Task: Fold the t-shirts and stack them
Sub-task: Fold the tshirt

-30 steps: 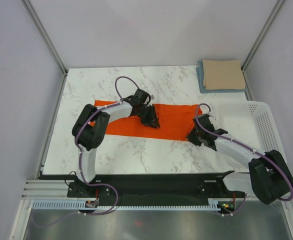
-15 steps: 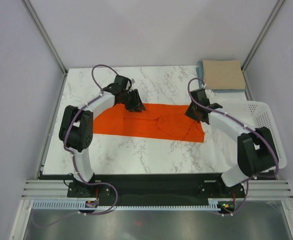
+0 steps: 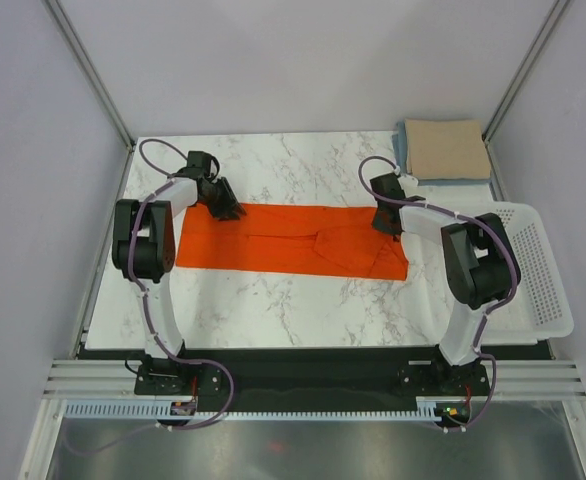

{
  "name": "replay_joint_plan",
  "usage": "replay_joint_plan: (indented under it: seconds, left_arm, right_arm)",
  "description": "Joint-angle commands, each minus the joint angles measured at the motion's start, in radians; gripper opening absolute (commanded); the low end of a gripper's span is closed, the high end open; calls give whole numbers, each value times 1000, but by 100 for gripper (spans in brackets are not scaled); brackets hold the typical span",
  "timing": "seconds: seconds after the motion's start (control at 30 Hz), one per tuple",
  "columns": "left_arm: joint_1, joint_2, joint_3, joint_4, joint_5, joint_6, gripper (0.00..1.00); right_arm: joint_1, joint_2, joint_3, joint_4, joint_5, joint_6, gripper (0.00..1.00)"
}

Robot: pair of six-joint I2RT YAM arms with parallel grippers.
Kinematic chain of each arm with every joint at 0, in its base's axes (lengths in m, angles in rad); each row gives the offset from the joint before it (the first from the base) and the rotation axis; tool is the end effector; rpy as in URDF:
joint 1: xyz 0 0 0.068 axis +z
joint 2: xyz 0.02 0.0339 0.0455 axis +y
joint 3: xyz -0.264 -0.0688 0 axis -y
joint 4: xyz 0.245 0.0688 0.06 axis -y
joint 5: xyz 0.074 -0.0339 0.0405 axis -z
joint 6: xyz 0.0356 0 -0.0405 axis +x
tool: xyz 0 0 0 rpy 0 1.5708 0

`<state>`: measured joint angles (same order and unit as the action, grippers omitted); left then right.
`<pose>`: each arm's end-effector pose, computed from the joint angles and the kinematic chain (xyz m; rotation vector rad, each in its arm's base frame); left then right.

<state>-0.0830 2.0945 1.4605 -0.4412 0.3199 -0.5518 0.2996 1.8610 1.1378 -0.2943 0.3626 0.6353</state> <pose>0.4338 -0.0473 0.1505 -0.5202 2.6535 -0.6274 0.3623 0.0987 0.1580 0.5436 2.4328 -0.0889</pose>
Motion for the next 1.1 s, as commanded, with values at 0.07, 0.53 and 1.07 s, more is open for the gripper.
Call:
replay_joint_plan:
  seconds: [0.07, 0.53, 1.07]
  left_arm:
    - [15, 21, -8, -59, -183, 49, 39]
    - [169, -162, -2, -71, -64, 10, 48]
    - [94, -373, -166, -103, 60, 79, 48]
  right_arm:
    - [-4, 43, 11, 95, 9, -95, 26]
    - [-2, 363, 417, 136, -258, -285, 28]
    - [-2, 480, 853, 61, -263, -393, 37]
